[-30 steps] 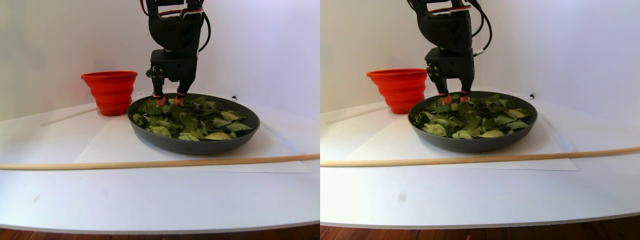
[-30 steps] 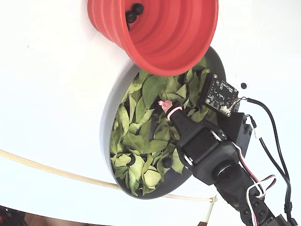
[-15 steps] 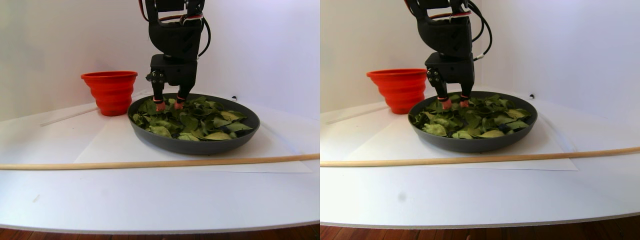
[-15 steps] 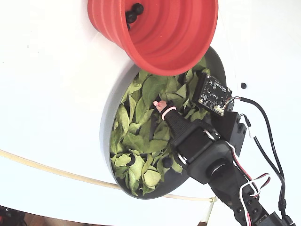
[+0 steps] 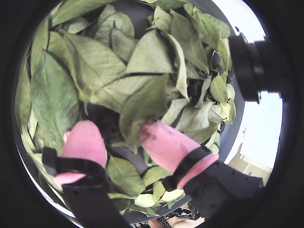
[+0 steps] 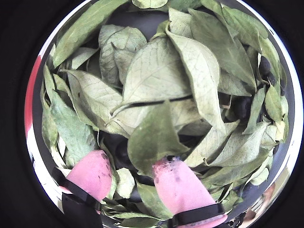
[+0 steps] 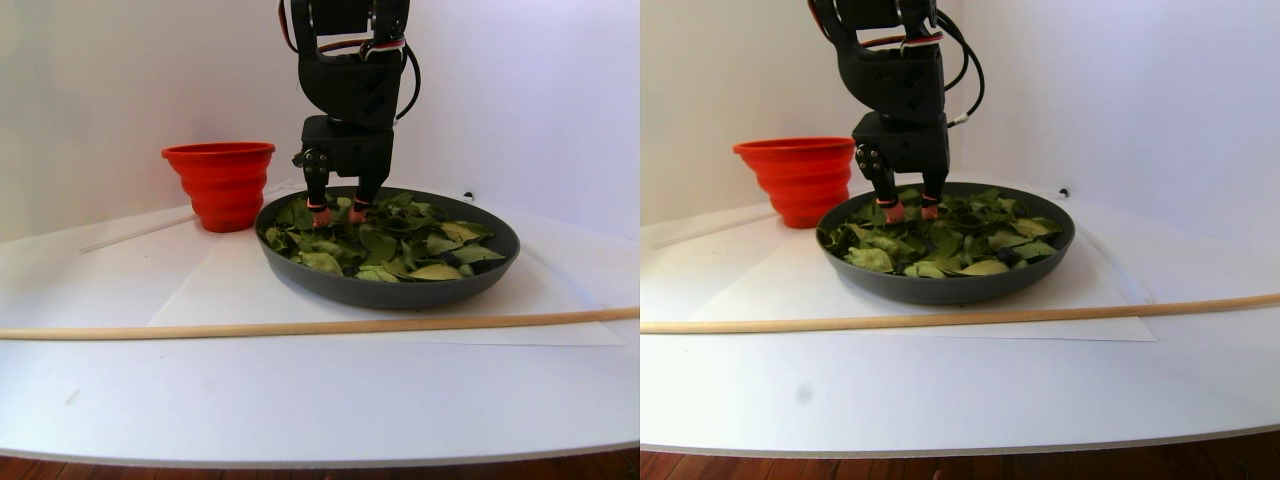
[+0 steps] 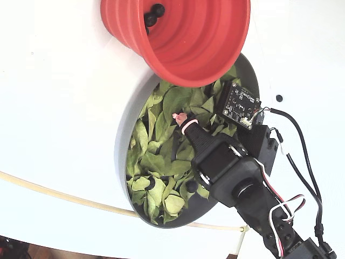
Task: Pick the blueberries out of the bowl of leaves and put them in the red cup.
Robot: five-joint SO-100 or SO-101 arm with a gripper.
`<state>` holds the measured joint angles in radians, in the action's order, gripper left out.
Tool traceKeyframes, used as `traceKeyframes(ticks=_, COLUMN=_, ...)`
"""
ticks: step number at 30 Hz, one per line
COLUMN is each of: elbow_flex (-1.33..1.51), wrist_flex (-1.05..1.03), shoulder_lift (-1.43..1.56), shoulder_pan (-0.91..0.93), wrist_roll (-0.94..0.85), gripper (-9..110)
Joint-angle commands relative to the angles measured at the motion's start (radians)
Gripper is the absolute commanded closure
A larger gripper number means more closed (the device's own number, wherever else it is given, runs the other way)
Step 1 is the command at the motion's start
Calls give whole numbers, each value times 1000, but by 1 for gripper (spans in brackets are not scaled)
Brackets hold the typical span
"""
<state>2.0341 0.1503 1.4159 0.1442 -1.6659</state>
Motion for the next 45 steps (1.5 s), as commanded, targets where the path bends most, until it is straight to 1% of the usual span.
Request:
traceKeyframes(ticks=1, elbow_flex=-32, wrist_flex=28, shoulder_lift=12, shoulder_pan=2, wrist_roll=0, gripper=85)
traceKeyframes(ticks=31, elbow_flex=-72, wrist_flex=71, shoulder_lift=-69, shoulder_pan=-6, wrist_roll=6, gripper=85)
traceKeyframes(ticks=45, elbow_flex=-71, wrist_flex=95, shoulder_lift=-115, shoulder_pan=-3, wrist_roll=-6, gripper=89)
